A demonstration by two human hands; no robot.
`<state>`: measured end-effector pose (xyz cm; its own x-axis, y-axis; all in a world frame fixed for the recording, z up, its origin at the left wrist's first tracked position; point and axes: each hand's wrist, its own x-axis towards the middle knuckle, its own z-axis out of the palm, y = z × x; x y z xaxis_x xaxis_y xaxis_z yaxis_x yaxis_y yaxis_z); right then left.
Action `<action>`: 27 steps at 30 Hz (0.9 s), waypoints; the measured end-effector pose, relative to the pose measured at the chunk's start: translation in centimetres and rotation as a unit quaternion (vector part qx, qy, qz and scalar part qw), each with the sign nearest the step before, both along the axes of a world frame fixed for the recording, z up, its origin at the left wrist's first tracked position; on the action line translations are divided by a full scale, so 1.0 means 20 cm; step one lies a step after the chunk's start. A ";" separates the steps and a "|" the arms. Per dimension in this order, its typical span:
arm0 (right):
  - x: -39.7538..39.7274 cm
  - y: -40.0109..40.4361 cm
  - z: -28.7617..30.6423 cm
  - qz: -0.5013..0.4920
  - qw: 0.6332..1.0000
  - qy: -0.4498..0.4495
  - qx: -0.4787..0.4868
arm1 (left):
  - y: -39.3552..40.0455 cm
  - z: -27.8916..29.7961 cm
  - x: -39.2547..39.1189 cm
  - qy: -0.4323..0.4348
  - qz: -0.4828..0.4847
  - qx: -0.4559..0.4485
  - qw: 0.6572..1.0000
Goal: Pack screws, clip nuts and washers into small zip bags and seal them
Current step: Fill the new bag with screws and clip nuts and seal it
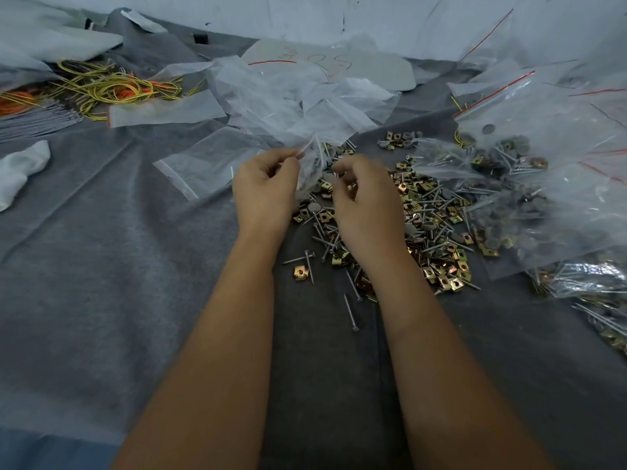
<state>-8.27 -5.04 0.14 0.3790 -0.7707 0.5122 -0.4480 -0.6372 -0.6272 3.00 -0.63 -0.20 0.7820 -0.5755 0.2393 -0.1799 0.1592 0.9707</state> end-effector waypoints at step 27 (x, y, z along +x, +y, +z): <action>0.00 0.03 0.02 -0.049 0.993 0.100 -0.033 | -0.01 -0.02 0.00 -0.017 -0.010 0.029 0.999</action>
<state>-8.29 -4.47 0.58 0.4022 -0.7769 0.4844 -0.6219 -0.6202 -0.4782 2.91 -0.83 -0.60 0.7628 -0.6041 0.2306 -0.2099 0.1060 0.9720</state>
